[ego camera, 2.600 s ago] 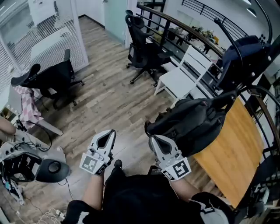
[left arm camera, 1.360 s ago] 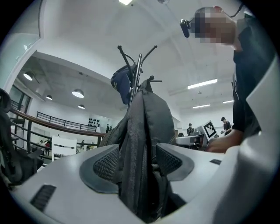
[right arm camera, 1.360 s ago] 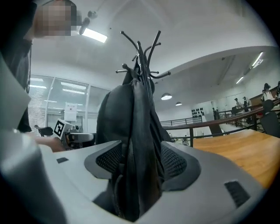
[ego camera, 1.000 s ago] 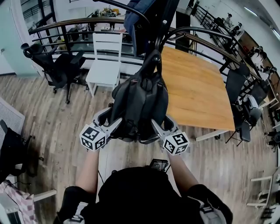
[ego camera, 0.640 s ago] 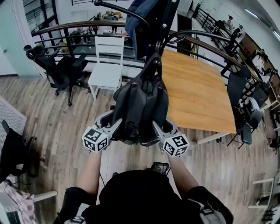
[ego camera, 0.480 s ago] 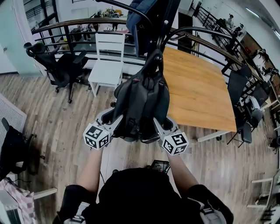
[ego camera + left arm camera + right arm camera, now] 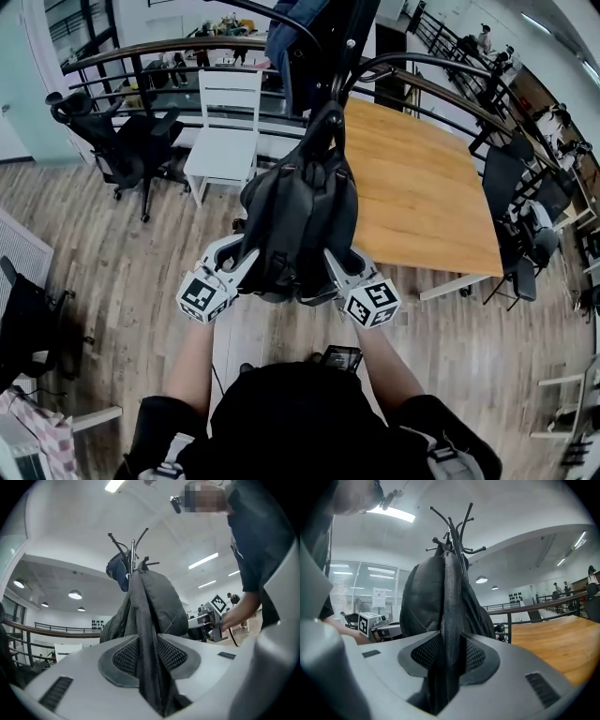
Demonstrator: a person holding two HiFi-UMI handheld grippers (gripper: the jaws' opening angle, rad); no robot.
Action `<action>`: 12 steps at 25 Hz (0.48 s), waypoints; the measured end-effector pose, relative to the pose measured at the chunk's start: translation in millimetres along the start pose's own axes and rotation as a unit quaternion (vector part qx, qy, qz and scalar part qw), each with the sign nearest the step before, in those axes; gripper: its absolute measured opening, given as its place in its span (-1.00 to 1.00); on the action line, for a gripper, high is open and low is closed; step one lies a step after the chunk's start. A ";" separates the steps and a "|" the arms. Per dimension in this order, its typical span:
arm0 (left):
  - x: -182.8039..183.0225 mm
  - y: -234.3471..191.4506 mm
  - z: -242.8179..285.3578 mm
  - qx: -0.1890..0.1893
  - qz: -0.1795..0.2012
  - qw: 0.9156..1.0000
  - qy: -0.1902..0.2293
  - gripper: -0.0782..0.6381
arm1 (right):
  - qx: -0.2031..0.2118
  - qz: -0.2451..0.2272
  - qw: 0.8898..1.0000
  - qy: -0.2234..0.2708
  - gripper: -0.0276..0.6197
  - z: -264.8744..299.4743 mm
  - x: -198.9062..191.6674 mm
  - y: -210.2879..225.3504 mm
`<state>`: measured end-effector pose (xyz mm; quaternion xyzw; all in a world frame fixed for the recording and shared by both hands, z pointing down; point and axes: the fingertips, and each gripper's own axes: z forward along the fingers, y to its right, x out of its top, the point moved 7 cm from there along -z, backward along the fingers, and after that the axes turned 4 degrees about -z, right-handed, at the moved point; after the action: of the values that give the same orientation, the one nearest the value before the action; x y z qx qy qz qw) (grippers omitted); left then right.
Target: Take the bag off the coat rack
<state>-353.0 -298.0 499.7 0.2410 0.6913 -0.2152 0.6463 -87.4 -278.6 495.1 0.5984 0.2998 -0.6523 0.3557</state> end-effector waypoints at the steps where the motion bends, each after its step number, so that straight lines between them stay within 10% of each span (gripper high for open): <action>1: -0.3 -2.2 0.0 0.000 0.006 1.000 -0.001 -0.41 | 0.001 -0.003 1.000 0.001 -0.50 0.5 -0.8 0.6; 12: 18.7 4.3 1.3 0.037 -0.022 0.999 -0.022 -0.55 | -0.018 -0.004 1.000 0.018 -0.62 -4.0 8.7 -7.3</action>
<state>-350.3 -294.4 481.1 0.2443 0.6735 -0.2602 0.6473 -91.4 -272.1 485.8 0.6023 0.3203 -0.6372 0.3586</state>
